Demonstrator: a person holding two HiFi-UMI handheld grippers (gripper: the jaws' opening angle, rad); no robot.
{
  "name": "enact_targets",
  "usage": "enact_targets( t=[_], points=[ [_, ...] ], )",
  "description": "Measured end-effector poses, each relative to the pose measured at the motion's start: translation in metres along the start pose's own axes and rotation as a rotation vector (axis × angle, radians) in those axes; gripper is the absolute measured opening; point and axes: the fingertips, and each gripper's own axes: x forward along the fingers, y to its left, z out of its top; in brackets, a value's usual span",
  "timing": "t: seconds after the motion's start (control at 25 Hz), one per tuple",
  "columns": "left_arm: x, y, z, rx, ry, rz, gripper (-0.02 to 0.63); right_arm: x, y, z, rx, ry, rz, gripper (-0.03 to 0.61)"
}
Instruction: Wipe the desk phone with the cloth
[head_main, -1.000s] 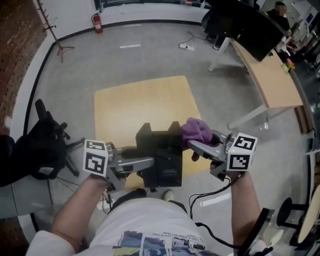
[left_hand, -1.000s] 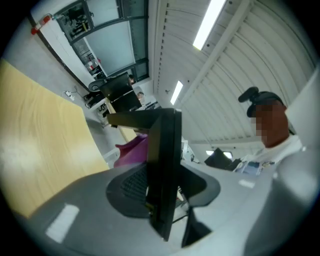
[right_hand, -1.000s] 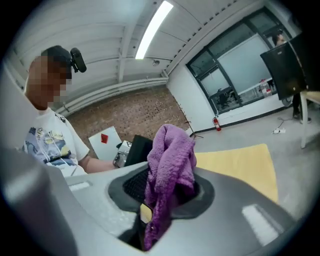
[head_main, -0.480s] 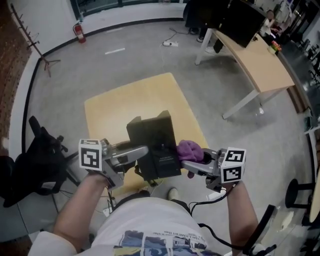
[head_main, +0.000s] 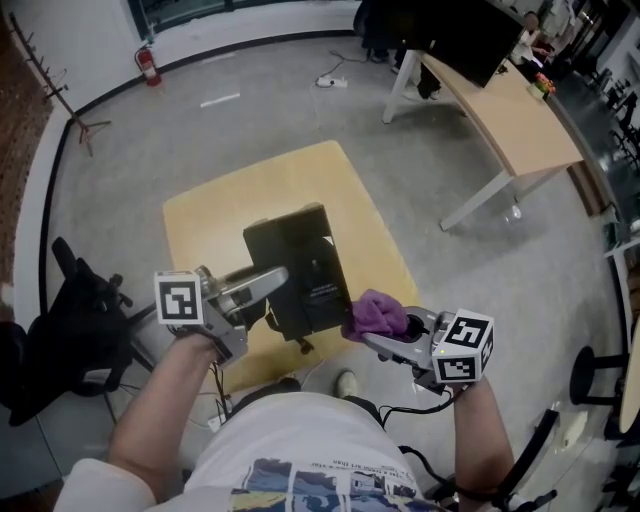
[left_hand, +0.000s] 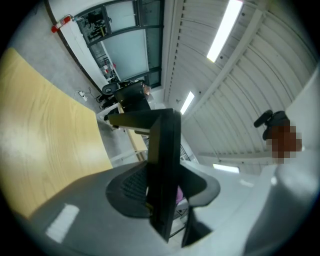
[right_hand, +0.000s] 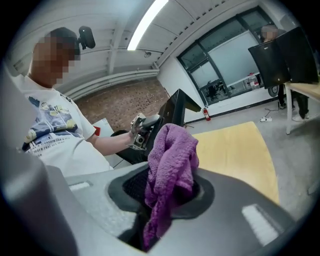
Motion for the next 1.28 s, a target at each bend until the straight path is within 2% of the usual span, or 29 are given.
enact_targets(
  t=[0.12, 0.28, 0.4, 0.52, 0.8, 1.08, 1.28],
  points=[
    [0.0, 0.003, -0.002, 0.008, 0.026, 0.009, 0.179, -0.001, -0.008, -0.002, -0.012, 0.033, -0.063, 0.103],
    [0.002, 0.007, -0.009, 0.038, 0.067, 0.028, 0.179, -0.009, -0.019, 0.041, -0.085, -0.031, -0.151, 0.103],
    [0.004, 0.012, -0.017, 0.063, 0.098, 0.056, 0.179, -0.006, -0.021, 0.075, -0.144, -0.073, -0.186, 0.103],
    [0.007, 0.013, -0.023, 0.048, 0.1, 0.053, 0.179, 0.004, -0.02, 0.086, -0.18, -0.067, -0.197, 0.103],
    [0.003, 0.013, -0.012, -0.02, 0.039, 0.031, 0.179, 0.012, -0.016, 0.036, -0.114, 0.0, -0.189, 0.103],
    [-0.003, 0.017, 0.003, -0.031, 0.008, 0.035, 0.179, 0.012, -0.012, -0.015, -0.02, 0.063, -0.212, 0.103],
    [-0.007, 0.018, 0.012, -0.048, -0.025, 0.028, 0.179, 0.028, 0.005, -0.038, -0.026, 0.124, -0.194, 0.103]
  ],
)
